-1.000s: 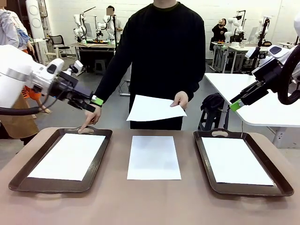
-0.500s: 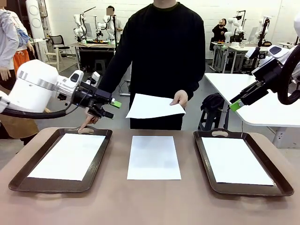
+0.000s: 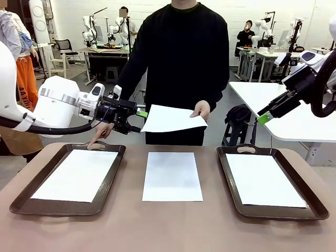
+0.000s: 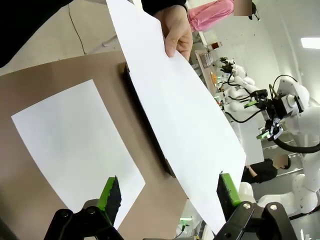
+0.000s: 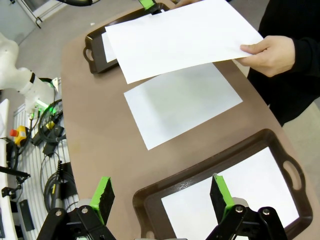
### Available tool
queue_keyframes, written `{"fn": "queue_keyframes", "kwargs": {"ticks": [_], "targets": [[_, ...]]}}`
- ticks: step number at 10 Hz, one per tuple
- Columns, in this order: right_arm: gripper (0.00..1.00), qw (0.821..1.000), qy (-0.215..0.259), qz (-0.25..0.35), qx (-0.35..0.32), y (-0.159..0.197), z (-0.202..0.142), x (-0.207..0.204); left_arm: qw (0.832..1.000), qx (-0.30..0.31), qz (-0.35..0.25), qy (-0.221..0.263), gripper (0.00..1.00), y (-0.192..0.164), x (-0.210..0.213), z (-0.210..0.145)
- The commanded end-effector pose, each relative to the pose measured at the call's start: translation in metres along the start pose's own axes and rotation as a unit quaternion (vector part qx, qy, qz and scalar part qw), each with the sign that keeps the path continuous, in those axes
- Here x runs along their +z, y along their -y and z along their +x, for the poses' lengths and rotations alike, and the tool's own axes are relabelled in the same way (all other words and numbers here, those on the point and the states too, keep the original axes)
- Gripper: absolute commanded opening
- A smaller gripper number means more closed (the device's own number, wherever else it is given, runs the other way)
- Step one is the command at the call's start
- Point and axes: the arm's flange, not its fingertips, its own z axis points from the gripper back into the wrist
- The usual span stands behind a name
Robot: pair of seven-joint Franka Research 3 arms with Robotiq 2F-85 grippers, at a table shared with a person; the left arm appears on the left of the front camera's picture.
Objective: Sort the A4 documents.
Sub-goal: Receive the A4 Paper.
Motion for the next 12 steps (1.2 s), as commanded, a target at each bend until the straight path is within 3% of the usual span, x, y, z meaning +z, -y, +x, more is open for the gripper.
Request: {"fn": "queue_keyframes", "kwargs": {"ticks": [1,8,11,12], "targets": [[1.00,1.000,0.000,0.002,0.001,0.000,0.000,-0.001,0.999,0.035,-0.023,0.007,1.00,-0.002,-0.011,0.015],[1.00,1.000,0.000,0.002,0.001,0.000,0.000,-0.001,0.995,0.092,-0.034,-0.002,1.00,-0.020,-0.051,0.038],[1.00,1.000,0.000,0.002,0.001,0.000,0.000,-0.001,0.988,0.153,-0.032,-0.013,1.00,-0.017,-0.057,0.028],[1.00,1.000,0.000,0.002,0.001,0.000,0.000,-0.001,0.988,0.148,-0.032,-0.012,1.00,-0.017,-0.055,0.029]]}}
